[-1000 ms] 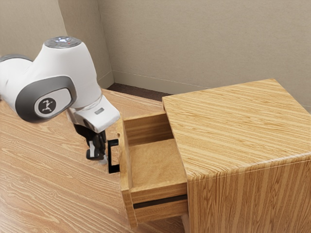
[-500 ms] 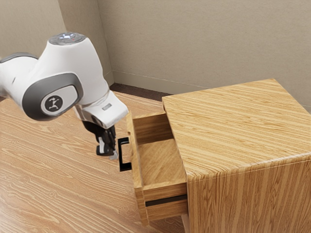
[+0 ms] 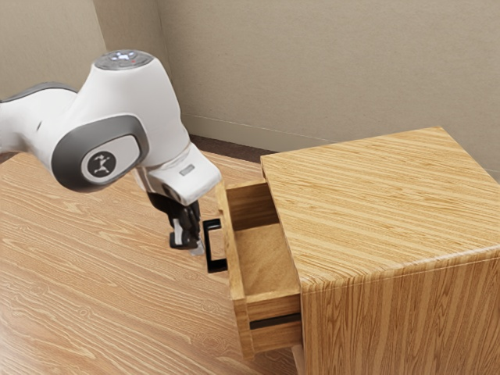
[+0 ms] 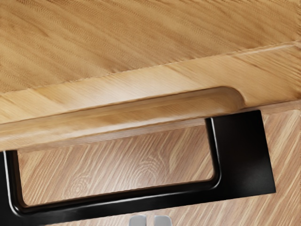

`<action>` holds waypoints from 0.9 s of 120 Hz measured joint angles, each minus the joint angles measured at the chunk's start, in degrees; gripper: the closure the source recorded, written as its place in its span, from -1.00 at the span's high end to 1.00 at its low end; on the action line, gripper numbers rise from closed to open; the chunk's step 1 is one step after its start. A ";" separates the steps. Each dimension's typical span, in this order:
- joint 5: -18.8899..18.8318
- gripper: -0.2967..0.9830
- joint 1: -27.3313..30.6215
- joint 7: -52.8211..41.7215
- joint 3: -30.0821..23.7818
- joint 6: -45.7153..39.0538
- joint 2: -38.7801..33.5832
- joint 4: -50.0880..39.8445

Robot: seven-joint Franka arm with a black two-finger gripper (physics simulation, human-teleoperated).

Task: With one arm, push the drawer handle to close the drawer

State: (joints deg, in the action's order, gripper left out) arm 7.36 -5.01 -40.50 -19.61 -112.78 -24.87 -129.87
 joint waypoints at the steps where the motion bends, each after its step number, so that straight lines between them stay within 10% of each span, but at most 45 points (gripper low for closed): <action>1: 0.03 -0.68 0.00 0.01 -0.05 -0.04 0.03 0.00; 108: -0.47 -0.69 -0.07 0.83 -2.22 -2.01 8.00 6.72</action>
State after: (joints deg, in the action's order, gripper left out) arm 6.89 -5.08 -39.68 -21.83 -114.79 -16.86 -123.15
